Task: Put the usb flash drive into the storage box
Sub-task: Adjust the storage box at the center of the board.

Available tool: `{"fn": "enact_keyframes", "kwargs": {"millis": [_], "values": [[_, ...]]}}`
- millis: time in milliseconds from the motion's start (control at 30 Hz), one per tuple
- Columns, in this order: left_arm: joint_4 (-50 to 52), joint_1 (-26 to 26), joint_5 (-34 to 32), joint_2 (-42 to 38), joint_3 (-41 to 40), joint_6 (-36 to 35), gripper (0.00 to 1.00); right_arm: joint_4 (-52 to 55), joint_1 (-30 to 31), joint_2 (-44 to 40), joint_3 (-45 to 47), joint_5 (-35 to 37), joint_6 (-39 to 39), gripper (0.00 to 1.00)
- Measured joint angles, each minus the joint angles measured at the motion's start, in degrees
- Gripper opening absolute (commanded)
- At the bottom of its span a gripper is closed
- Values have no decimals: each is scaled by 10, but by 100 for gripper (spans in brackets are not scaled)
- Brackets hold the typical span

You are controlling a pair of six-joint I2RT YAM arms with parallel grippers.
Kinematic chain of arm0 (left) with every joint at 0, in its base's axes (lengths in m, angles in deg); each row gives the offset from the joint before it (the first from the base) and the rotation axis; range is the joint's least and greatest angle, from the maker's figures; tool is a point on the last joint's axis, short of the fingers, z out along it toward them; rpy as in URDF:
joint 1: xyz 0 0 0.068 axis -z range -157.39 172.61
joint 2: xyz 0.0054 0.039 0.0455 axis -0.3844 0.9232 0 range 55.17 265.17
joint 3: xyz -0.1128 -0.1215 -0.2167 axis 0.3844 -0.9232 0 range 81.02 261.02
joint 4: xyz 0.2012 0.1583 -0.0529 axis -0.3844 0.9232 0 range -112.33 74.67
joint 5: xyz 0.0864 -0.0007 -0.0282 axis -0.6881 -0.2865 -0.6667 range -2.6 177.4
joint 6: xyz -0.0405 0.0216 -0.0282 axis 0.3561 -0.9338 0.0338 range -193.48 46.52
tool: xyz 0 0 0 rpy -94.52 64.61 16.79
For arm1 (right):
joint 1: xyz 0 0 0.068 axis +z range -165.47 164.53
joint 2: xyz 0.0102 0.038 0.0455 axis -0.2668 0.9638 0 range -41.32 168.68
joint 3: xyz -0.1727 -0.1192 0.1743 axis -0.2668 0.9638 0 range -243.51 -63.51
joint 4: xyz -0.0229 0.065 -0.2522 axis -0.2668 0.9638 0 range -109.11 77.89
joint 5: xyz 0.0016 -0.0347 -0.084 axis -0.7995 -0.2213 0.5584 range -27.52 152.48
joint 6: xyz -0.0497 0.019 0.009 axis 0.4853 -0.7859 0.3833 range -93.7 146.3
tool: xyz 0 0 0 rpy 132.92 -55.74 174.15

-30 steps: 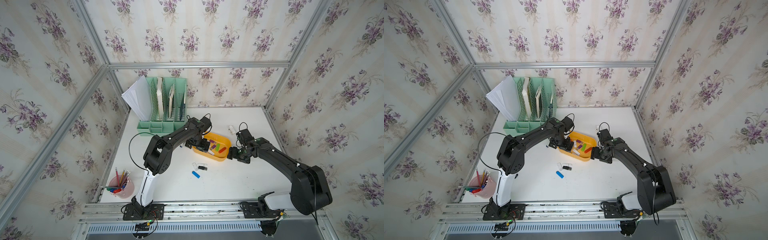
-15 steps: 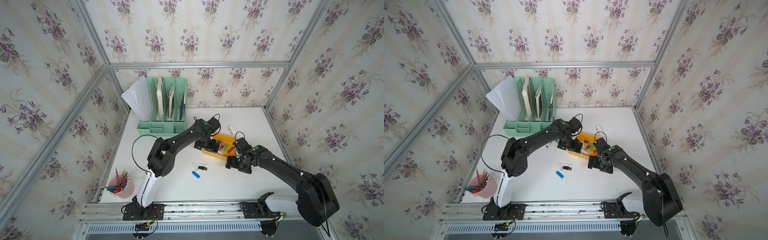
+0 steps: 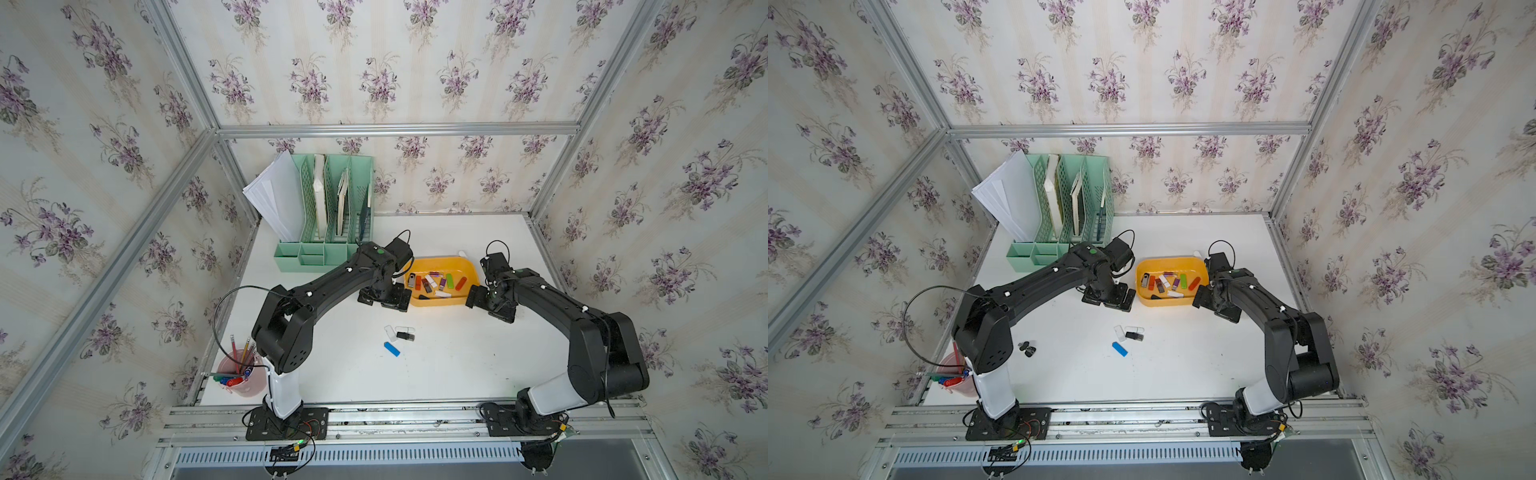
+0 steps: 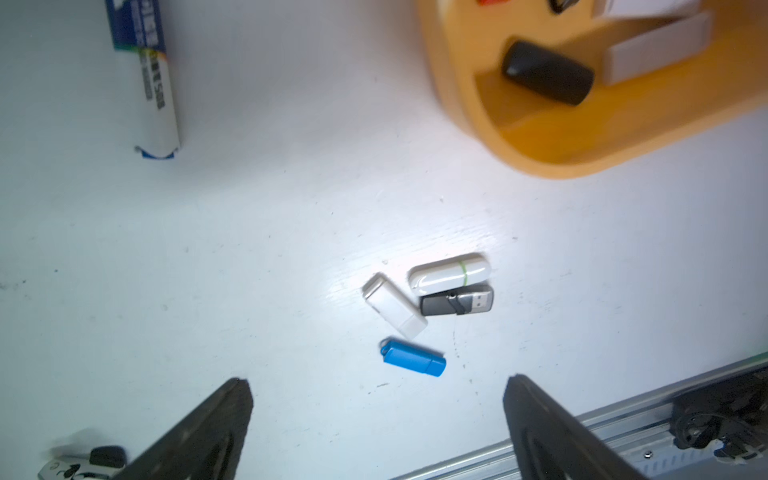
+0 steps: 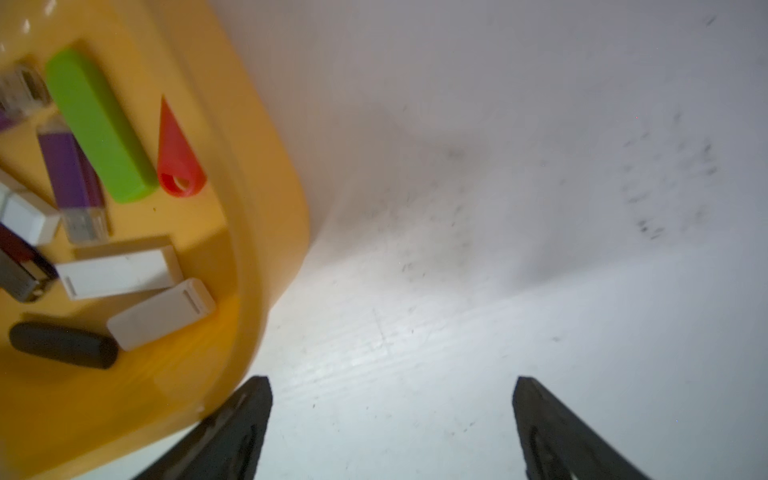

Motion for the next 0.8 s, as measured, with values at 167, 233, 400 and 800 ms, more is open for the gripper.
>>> {"fn": "enact_keyframes", "kwargs": {"millis": [167,233,400,800], "values": [[-8,-13,-2,2,-22,-1,99,1,-37,-9,-22,16,18,95],[-14,-17,-2,21,9,-6,99,4,-40,-9,-21,13,26,95],[-11,-29,2,104,163,-31,99,5,-42,-22,0,-2,26,95],[70,-45,-3,319,480,-97,99,2,-42,-38,60,-38,26,95]]}}
